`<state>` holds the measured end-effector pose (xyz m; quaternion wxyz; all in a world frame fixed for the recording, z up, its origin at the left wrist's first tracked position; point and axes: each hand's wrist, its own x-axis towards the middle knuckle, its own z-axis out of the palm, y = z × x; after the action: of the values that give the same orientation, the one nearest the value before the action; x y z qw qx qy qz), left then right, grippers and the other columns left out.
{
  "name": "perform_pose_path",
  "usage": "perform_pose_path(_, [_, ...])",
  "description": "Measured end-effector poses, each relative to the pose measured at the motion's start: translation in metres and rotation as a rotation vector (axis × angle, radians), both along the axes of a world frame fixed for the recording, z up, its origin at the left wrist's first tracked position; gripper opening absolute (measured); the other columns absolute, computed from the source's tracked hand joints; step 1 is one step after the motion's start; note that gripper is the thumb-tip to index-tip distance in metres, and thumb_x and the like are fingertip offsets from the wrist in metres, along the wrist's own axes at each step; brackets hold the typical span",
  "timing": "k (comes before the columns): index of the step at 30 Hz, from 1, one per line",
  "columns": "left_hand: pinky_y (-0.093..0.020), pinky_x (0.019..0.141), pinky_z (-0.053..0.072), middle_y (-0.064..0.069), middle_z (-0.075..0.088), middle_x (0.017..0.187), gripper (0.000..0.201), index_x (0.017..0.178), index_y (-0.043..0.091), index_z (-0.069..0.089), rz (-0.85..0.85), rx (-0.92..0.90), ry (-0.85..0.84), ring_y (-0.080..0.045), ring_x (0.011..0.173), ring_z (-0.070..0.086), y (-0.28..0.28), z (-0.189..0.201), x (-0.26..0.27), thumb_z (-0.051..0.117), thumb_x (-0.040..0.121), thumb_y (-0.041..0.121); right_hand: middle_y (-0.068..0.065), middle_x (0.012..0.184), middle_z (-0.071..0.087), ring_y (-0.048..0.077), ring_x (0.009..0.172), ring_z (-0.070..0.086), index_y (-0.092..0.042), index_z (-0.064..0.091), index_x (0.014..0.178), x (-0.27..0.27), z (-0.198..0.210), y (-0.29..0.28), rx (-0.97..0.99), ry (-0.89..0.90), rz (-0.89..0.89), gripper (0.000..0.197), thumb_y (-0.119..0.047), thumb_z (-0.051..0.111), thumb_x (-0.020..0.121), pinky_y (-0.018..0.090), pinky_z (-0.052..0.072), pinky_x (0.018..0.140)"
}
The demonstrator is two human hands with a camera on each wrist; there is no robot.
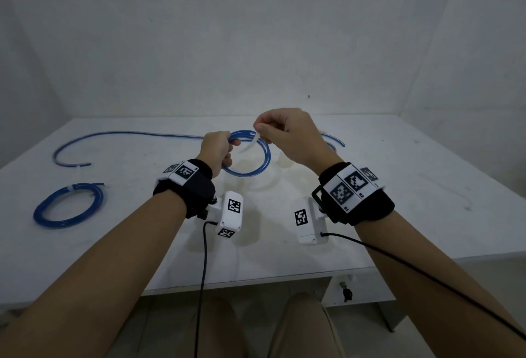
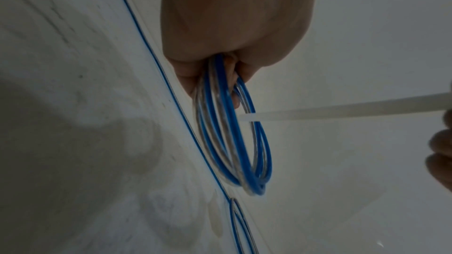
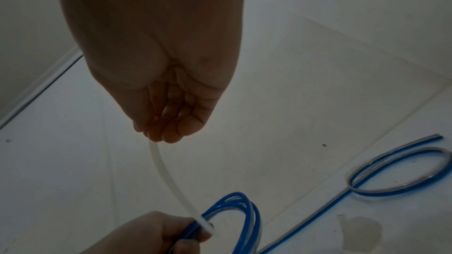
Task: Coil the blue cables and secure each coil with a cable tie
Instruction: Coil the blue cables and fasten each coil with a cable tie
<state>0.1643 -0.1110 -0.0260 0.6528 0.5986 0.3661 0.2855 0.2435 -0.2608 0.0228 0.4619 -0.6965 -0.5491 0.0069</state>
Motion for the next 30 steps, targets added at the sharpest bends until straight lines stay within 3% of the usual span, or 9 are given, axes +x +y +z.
perform_pose_path(2, [-0.015, 0.035, 0.023, 0.001, 0.033, 0.055, 0.037, 0.070, 0.005, 0.056, -0.035, 0.026, -0.001, -0.012, 0.046, 0.022, -0.008, 0.002, 0.001, 0.037, 0.099, 0.018, -0.004, 0.068, 0.065, 0.013, 0.061, 0.059, -0.011, 0.072, 0.088, 0.003, -0.005, -0.001, -0.029, -0.001, -0.010, 0.012, -0.013, 0.060, 0.090, 0.022, 0.048, 0.062])
perform_pose_path(5, [-0.019, 0.039, 0.024, 0.001, 0.035, 0.053, 0.038, 0.065, 0.008, 0.054, -0.065, 0.101, 0.013, -0.012, 0.043, 0.025, -0.023, 0.005, 0.002, 0.040, 0.097, 0.024, -0.001, 0.070, 0.068, 0.019, 0.068, 0.065, -0.012, 0.073, 0.087, 0.008, -0.011, -0.003, -0.037, 0.017, -0.040, 0.011, -0.013, 0.062, 0.088, 0.026, 0.052, 0.067])
perform_pose_path(9, [-0.022, 0.041, 0.026, -0.001, 0.041, 0.053, 0.039, 0.062, 0.008, 0.052, -0.036, 0.227, 0.068, -0.016, 0.043, 0.030, -0.035, 0.002, 0.003, 0.045, 0.094, 0.029, -0.005, 0.069, 0.067, 0.005, 0.063, 0.061, -0.012, 0.074, 0.087, 0.012, -0.012, -0.006, -0.019, 0.025, -0.064, 0.009, -0.013, 0.065, 0.087, 0.015, 0.049, 0.063])
perform_pose_path(13, [-0.017, 0.036, 0.021, 0.008, 0.043, 0.042, 0.037, 0.077, 0.002, 0.066, -0.160, 0.136, 0.046, -0.007, 0.035, 0.025, -0.039, -0.002, -0.002, 0.046, 0.097, 0.026, 0.003, 0.075, 0.072, 0.016, 0.072, 0.069, -0.011, 0.074, 0.087, 0.017, -0.013, -0.010, -0.024, 0.061, -0.064, 0.008, -0.013, 0.066, 0.086, 0.028, 0.057, 0.073])
perform_pose_path(16, [-0.018, 0.034, 0.019, 0.000, 0.046, 0.057, 0.032, 0.085, 0.003, 0.068, -0.209, 0.024, -0.005, -0.006, 0.037, 0.022, -0.039, -0.002, -0.005, 0.048, 0.097, 0.026, 0.003, 0.074, 0.071, 0.016, 0.071, 0.068, -0.012, 0.073, 0.086, 0.019, -0.018, -0.011, -0.028, 0.101, -0.049, 0.007, -0.012, 0.066, 0.086, 0.034, 0.058, 0.076])
perform_pose_path(19, [-0.017, 0.036, 0.019, -0.011, 0.067, 0.075, 0.026, 0.091, 0.005, 0.066, -0.220, -0.002, -0.039, -0.006, 0.036, 0.022, -0.041, -0.001, -0.007, 0.048, 0.098, 0.022, 0.008, 0.075, 0.073, 0.019, 0.072, 0.069, -0.012, 0.073, 0.084, 0.021, -0.024, -0.010, -0.023, 0.203, -0.015, 0.004, -0.013, 0.069, 0.083, 0.039, 0.058, 0.080])
perform_pose_path(21, [-0.018, 0.036, 0.019, -0.015, 0.072, 0.088, 0.022, 0.095, 0.006, 0.065, -0.231, -0.003, -0.057, -0.006, 0.036, 0.020, -0.042, -0.001, -0.009, 0.049, 0.098, 0.022, 0.011, 0.079, 0.074, 0.023, 0.075, 0.070, -0.012, 0.073, 0.085, 0.023, -0.027, -0.010, -0.026, 0.251, 0.002, 0.005, -0.012, 0.073, 0.080, 0.040, 0.058, 0.081])
perform_pose_path(26, [-0.017, 0.036, 0.021, -0.015, 0.072, 0.097, 0.022, 0.109, 0.008, 0.066, -0.213, 0.027, -0.105, -0.006, 0.038, 0.020, -0.045, -0.005, -0.013, 0.054, 0.097, 0.023, 0.007, 0.077, 0.072, 0.013, 0.068, 0.066, -0.008, 0.073, 0.091, 0.025, -0.031, -0.008, 0.021, 0.325, 0.000, 0.006, -0.008, 0.070, 0.085, 0.028, 0.054, 0.071])
perform_pose_path(30, [-0.019, 0.038, 0.022, -0.016, 0.074, 0.095, 0.026, 0.124, 0.021, 0.060, -0.221, 0.098, -0.114, -0.007, 0.039, 0.021, -0.050, -0.006, -0.017, 0.051, 0.099, 0.019, 0.001, 0.075, 0.069, 0.010, 0.066, 0.059, -0.010, 0.074, 0.092, 0.027, -0.034, -0.005, 0.049, 0.333, -0.022, 0.009, -0.012, 0.070, 0.085, 0.025, 0.050, 0.068])
